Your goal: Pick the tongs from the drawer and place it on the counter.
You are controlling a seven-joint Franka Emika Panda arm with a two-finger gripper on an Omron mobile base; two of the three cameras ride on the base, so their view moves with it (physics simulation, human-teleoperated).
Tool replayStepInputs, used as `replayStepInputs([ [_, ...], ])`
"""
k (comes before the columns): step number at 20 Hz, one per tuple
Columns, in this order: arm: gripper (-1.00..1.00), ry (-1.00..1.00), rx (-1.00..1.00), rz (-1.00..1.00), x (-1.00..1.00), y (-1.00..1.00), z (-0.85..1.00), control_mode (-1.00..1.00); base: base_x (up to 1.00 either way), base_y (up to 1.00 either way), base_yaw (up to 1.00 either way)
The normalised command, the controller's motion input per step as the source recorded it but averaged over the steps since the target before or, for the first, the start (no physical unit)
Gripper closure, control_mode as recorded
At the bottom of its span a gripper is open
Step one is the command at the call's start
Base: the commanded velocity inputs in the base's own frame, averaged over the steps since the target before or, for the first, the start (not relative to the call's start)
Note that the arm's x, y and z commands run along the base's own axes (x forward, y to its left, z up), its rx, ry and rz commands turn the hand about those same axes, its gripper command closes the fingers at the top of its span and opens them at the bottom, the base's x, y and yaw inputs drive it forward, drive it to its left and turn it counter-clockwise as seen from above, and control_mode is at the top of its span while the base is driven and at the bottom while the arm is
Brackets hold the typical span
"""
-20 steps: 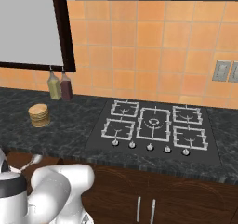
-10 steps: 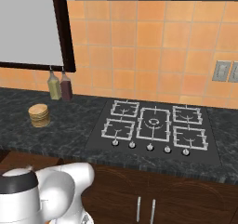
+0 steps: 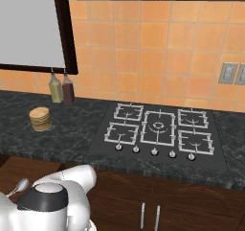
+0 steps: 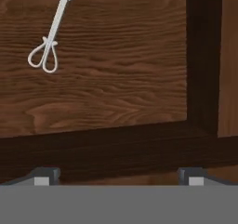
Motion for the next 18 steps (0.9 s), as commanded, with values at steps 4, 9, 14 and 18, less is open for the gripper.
replayStepInputs([
  [4, -1.00, -0.34, -0.04, -0.10, 0.39, -0.08, 0.39, -1.00, 0.00, 0.00, 0.00],
  [9, -1.00, -0.13, 0.00, -0.01, 0.69, -0.11, 0.04, -1.00, 0.00, 0.00, 0.00],
  [14, -1.00, 0.28, -0.05, 0.01, 0.65, 0.04, 0.00, -1.00, 0.00, 0.00, 0.00],
  [18, -1.00, 0.08, -0.12, 0.00, 0.27, 0.31, -0.05, -1.00, 0.00, 0.00, 0.00],
])
